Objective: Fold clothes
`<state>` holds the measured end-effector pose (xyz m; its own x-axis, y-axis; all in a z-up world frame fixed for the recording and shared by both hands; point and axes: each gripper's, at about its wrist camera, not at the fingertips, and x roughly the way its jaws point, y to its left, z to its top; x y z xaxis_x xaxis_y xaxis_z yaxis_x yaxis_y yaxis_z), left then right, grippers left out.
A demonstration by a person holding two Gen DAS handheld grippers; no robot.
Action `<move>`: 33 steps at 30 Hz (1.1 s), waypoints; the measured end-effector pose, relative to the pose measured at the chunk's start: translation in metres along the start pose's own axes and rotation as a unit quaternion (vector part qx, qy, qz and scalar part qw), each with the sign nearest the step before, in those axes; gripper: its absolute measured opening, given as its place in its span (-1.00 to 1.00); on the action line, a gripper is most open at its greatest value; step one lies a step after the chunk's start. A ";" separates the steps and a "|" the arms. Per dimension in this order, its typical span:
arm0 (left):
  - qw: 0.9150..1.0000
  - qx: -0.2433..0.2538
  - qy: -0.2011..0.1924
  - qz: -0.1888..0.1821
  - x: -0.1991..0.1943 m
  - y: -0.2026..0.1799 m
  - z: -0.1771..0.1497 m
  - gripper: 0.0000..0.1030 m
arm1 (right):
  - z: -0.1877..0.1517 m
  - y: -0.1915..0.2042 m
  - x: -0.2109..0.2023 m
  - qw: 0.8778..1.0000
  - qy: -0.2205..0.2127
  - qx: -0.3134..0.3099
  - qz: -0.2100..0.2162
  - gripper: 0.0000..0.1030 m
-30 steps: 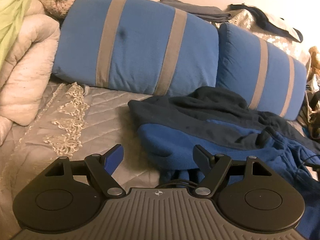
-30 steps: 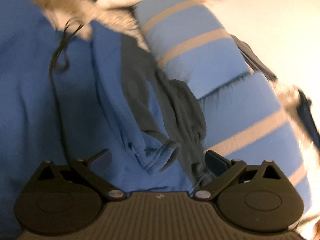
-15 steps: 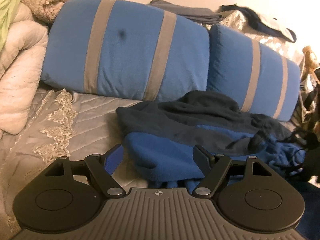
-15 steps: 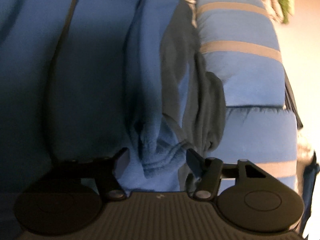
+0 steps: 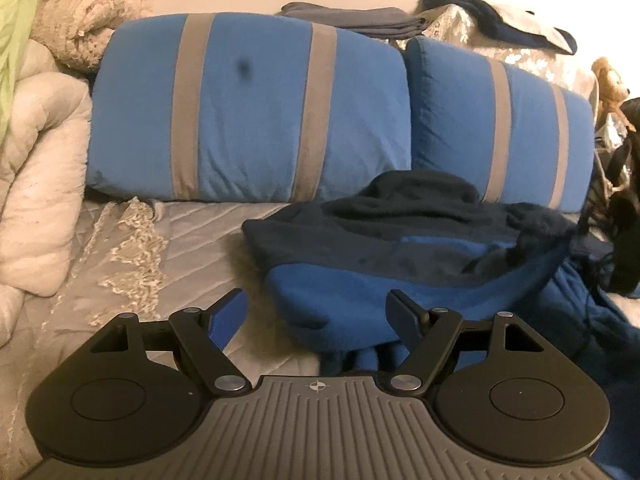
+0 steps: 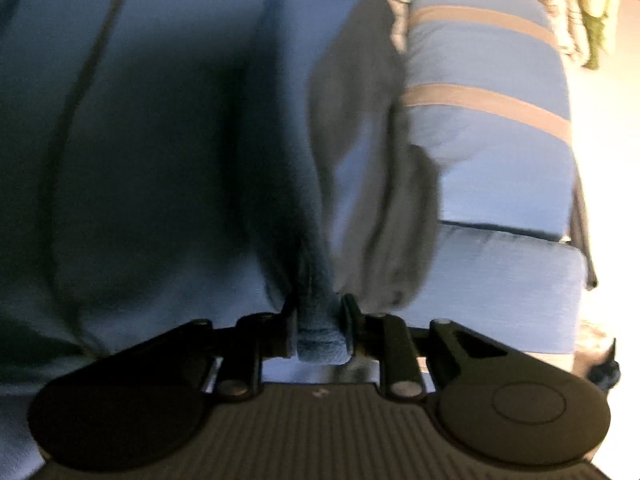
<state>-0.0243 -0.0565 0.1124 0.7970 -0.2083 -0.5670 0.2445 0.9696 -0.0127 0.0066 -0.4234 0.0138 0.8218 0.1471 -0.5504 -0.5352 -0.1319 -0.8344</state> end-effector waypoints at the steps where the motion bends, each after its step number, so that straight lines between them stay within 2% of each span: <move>1: 1.000 0.002 0.001 0.002 0.000 0.001 -0.002 0.48 | 0.000 -0.009 -0.002 1.000 0.001 0.002 -0.008 -0.58; 9: 0.997 0.070 0.023 0.005 0.013 -0.006 -0.006 0.48 | 0.004 -0.092 -0.013 0.997 0.011 0.015 -0.073 -0.58; 12: 0.995 0.093 0.036 -0.004 0.021 -0.010 -0.007 0.48 | 0.004 -0.117 -0.017 0.996 0.014 0.016 -0.091 -0.58; 19: 0.985 0.165 0.048 -0.020 0.045 -0.029 -0.006 0.48 | 0.002 -0.169 -0.023 0.991 0.032 0.042 -0.126 -0.59; 21: 0.979 0.200 0.037 -0.023 0.051 -0.036 -0.007 0.48 | 0.003 -0.180 -0.026 0.989 0.035 0.049 -0.135 -0.59; 26: 0.956 0.291 0.008 -0.026 0.061 -0.052 -0.018 0.47 | -0.005 -0.193 -0.030 0.987 0.049 0.044 -0.147 -0.59; 33: 0.931 0.364 0.000 -0.025 0.071 -0.064 -0.026 0.46 | -0.027 -0.195 -0.028 0.985 0.076 0.057 -0.146 -0.59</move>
<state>0.0025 -0.1302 0.0516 0.7741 -0.2511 -0.5811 0.5914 0.6141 0.5226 0.0927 -0.4280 0.1925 0.9589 0.0133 -0.2836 -0.2837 0.0059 -0.9589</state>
